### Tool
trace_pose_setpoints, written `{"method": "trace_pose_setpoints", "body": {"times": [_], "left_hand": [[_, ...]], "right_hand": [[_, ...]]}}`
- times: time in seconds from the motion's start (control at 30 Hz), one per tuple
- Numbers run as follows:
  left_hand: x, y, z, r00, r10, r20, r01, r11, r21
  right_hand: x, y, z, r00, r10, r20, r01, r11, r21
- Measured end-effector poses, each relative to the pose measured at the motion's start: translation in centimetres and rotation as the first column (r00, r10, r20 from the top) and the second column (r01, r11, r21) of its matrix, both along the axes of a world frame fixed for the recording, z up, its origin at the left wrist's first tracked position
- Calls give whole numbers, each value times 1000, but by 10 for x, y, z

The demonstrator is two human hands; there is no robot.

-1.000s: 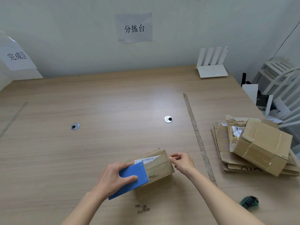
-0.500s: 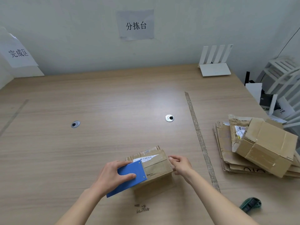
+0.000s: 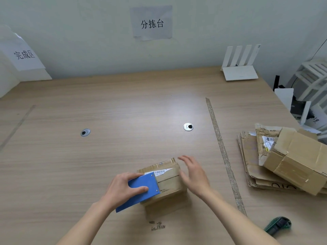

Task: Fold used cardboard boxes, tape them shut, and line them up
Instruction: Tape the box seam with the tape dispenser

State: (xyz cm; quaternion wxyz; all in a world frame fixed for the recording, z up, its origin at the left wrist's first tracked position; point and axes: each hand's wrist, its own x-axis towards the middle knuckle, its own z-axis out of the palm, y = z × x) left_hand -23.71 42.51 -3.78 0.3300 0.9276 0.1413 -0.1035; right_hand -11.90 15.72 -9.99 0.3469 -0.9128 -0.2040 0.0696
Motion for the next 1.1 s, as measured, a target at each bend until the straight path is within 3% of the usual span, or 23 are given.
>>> {"method": "trace_pose_setpoints", "body": {"times": [0.03,0.1,0.17,0.7,0.93,1.1], "left_hand": [[0,0,1,1000,0,0,0,1000,-1],[2,0,4,1000,-4,1,4,1000,-4],[4,2,6,1000,-17,-6,17,1000,-2],[-12,65,19,983,-122,-139,133,989,69],[-2,91,18,973,-171,-156,177,984,20],[-9,150,28,940,-210,-270,275,934,230]], "right_hand": [[0,6,7,982,190,-4,-190,980,-53],[0,20,14,888,454,-74,-457,853,-253],[-1,30,11,852,513,-101,-511,777,-366],[-15,41,2,827,556,-79,-481,629,-611],[-21,46,-10,869,491,-59,-409,648,-643],[-11,35,-7,919,350,-182,-385,697,-605]]}}
